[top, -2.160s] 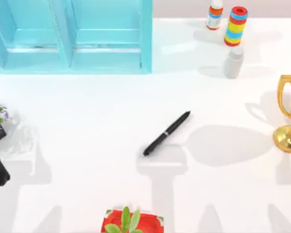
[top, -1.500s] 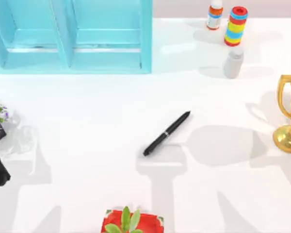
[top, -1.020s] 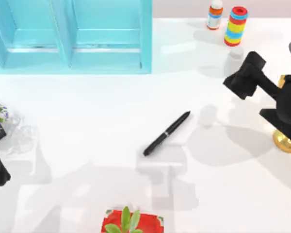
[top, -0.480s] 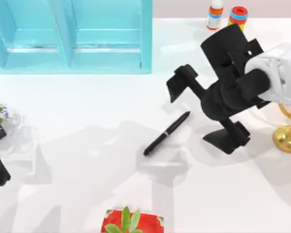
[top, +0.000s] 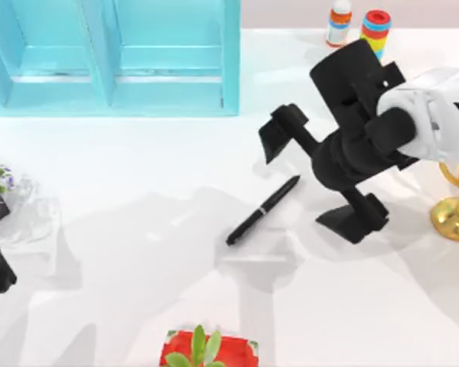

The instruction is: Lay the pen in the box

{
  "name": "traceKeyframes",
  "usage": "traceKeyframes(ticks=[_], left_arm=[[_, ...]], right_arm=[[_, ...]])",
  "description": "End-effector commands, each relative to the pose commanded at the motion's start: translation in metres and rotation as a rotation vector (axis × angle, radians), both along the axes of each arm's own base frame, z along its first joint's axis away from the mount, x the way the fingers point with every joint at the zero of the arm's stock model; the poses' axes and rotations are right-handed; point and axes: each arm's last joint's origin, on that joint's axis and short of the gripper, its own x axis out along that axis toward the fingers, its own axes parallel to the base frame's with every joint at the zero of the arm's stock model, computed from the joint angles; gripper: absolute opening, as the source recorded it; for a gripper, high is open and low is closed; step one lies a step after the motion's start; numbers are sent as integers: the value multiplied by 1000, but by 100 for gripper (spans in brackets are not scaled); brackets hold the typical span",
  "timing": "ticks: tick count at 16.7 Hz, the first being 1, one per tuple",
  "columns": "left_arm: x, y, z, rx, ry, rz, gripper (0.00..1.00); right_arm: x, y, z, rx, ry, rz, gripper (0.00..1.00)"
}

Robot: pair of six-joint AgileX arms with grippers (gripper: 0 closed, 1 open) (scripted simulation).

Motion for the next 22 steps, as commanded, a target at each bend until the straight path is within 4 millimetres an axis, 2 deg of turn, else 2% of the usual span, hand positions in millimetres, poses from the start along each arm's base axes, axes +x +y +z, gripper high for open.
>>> traceKeyframes(ticks=[3,9,14,22], left_arm=[[0,0,0,0,0,0,100],[0,0,0,0,0,0,100],[0,0,0,0,0,0,100],[0,0,0,0,0,0,100]], right_arm=[[9,10,-17,3,-2,4,100],[29,34,-83,-1,5,4,100],[31,36,-88,0,2,4,100],[31,36,-88,0,2,4,40]])
